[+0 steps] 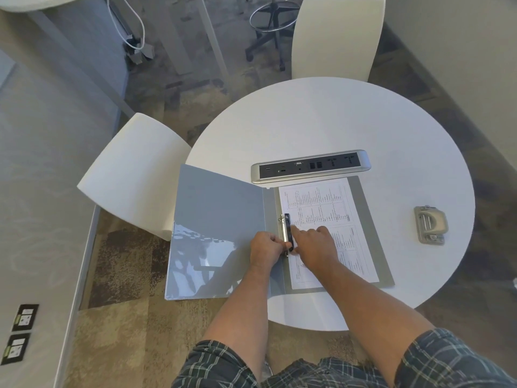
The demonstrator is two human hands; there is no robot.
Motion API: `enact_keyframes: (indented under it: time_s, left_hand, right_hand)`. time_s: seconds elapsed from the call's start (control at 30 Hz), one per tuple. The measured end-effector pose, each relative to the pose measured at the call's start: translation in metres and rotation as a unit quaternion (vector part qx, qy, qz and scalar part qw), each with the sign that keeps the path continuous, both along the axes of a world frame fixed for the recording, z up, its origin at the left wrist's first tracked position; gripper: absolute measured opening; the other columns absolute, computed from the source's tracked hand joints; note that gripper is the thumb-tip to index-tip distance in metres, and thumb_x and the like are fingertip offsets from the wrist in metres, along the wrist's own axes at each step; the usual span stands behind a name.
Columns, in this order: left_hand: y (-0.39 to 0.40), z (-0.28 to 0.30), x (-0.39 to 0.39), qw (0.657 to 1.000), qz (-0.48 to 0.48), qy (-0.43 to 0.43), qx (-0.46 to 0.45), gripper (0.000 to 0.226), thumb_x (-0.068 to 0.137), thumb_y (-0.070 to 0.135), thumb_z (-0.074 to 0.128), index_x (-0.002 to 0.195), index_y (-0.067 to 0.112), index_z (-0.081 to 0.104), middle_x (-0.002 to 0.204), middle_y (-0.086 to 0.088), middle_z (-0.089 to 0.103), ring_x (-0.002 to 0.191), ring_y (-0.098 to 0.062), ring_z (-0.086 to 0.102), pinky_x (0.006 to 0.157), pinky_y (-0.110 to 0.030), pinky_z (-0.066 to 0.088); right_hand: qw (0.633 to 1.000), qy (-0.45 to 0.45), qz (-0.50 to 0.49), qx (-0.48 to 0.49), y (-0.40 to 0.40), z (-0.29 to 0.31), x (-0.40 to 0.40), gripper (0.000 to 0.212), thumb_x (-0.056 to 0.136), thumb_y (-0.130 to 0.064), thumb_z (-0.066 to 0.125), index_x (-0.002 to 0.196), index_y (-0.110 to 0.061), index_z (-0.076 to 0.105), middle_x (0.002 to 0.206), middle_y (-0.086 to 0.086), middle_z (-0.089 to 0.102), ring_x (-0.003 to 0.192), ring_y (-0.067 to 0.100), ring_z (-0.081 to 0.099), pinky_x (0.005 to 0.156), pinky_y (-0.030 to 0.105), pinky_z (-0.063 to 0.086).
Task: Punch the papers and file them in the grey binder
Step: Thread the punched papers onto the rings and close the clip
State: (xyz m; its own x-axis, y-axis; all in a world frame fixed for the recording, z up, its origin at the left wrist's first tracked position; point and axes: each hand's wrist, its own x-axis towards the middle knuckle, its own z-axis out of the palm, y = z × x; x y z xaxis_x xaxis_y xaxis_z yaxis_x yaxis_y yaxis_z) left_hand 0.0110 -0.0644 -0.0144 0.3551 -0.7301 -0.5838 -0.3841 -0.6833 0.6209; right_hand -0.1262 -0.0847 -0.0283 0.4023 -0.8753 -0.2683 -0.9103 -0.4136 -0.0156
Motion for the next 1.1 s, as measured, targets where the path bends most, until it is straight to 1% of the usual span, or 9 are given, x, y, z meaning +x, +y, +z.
enact_keyframes:
  time_s: [0.1, 0.2, 0.37, 0.47, 0.63, 0.73, 0.83, 0.93, 1.1]
  left_hand:
    - [-0.001, 0.002, -0.003, 1.000, 0.003, -0.008, 0.001, 0.023, 0.074, 0.022, 0.089, 0.076, 0.003, 0.076, 0.077, -0.010, 0.077, 0.080, -0.026, 0.076, 0.064, -0.032, 0.058]
    - [-0.004, 0.006, -0.005, 1.000, -0.002, -0.026, 0.010, 0.024, 0.074, 0.024, 0.090, 0.076, 0.005, 0.076, 0.073, -0.007, 0.075, 0.076, -0.025, 0.075, 0.061, -0.030, 0.057]
    - [-0.003, 0.004, -0.004, 0.999, 0.003, -0.031, 0.011, 0.023, 0.073, 0.026, 0.090, 0.075, 0.007, 0.078, 0.072, -0.005, 0.075, 0.075, -0.023, 0.075, 0.064, -0.033, 0.060]
    - [-0.002, 0.003, -0.004, 0.999, 0.011, -0.029, 0.008, 0.023, 0.072, 0.025, 0.091, 0.074, 0.006, 0.077, 0.072, -0.006, 0.076, 0.073, -0.022, 0.075, 0.062, -0.032, 0.059]
    - [-0.002, 0.003, -0.006, 0.999, 0.009, -0.039, 0.003, 0.025, 0.073, 0.022, 0.090, 0.075, 0.002, 0.076, 0.073, -0.009, 0.075, 0.061, -0.017, 0.065, 0.054, -0.026, 0.051]
    - [-0.003, 0.005, -0.008, 0.998, -0.007, -0.057, -0.001, 0.023, 0.074, 0.020, 0.089, 0.072, 0.004, 0.074, 0.071, -0.007, 0.074, 0.061, -0.017, 0.066, 0.057, -0.029, 0.055]
    - [-0.002, 0.011, -0.013, 0.996, -0.032, -0.079, 0.001, 0.021, 0.077, 0.021, 0.087, 0.070, 0.008, 0.072, 0.071, -0.008, 0.073, 0.066, -0.022, 0.069, 0.061, -0.034, 0.058]
    - [0.000, 0.017, -0.017, 0.993, -0.060, -0.099, 0.013, 0.022, 0.082, 0.024, 0.082, 0.068, 0.015, 0.067, 0.075, -0.005, 0.072, 0.066, -0.022, 0.065, 0.056, -0.027, 0.049]
    - [0.004, 0.029, -0.022, 0.975, -0.158, -0.151, 0.025, 0.010, 0.090, 0.019, 0.069, 0.091, 0.013, 0.077, 0.092, -0.008, 0.075, 0.087, -0.027, 0.071, 0.072, -0.032, 0.057]
  right_hand:
    - [0.999, 0.040, 0.013, -0.002, 0.005, -0.002, 0.000, 0.053, 0.097, -0.020, 0.061, 0.145, -0.009, 0.040, 0.104, 0.005, 0.074, 0.092, 0.023, 0.069, 0.093, 0.033, 0.046]
    - [0.999, 0.039, 0.018, 0.003, 0.009, -0.001, 0.002, 0.042, 0.099, -0.019, 0.058, 0.137, -0.009, 0.045, 0.101, 0.005, 0.074, 0.088, 0.022, 0.069, 0.088, 0.031, 0.048]
    - [0.998, 0.003, -0.026, 0.048, 0.010, 0.004, 0.004, 0.024, 0.101, -0.025, 0.055, 0.122, -0.015, 0.049, 0.080, -0.001, 0.067, 0.062, 0.018, 0.060, 0.065, 0.028, 0.044]
    - [0.995, -0.021, -0.065, 0.067, 0.011, 0.001, 0.004, 0.026, 0.102, -0.029, 0.055, 0.124, -0.018, 0.047, 0.071, -0.003, 0.055, 0.055, 0.016, 0.054, 0.056, 0.026, 0.046]
    - [0.996, -0.001, -0.061, 0.069, 0.010, -0.002, 0.003, 0.041, 0.102, -0.032, 0.055, 0.138, -0.018, 0.041, 0.073, -0.002, 0.058, 0.060, 0.017, 0.060, 0.053, 0.027, 0.044]
    - [0.997, 0.021, -0.040, 0.062, 0.005, -0.001, 0.000, 0.062, 0.103, -0.039, 0.053, 0.154, -0.014, 0.027, 0.089, 0.002, 0.071, 0.072, 0.020, 0.067, 0.057, 0.029, 0.043]
    - [0.997, 0.021, -0.031, 0.062, 0.002, -0.001, -0.001, 0.069, 0.102, -0.046, 0.050, 0.157, -0.014, 0.023, 0.097, 0.004, 0.073, 0.082, 0.021, 0.070, 0.064, 0.030, 0.046]
    - [0.997, 0.011, -0.040, 0.072, -0.001, -0.004, -0.004, 0.073, 0.101, -0.056, 0.046, 0.158, -0.017, 0.023, 0.106, 0.006, 0.073, 0.092, 0.022, 0.070, 0.077, 0.032, 0.049]
    - [0.995, -0.003, -0.042, 0.086, 0.003, -0.011, -0.005, 0.089, 0.091, -0.072, 0.046, 0.158, -0.020, 0.019, 0.116, 0.006, 0.072, 0.099, 0.023, 0.070, 0.087, 0.035, 0.052]
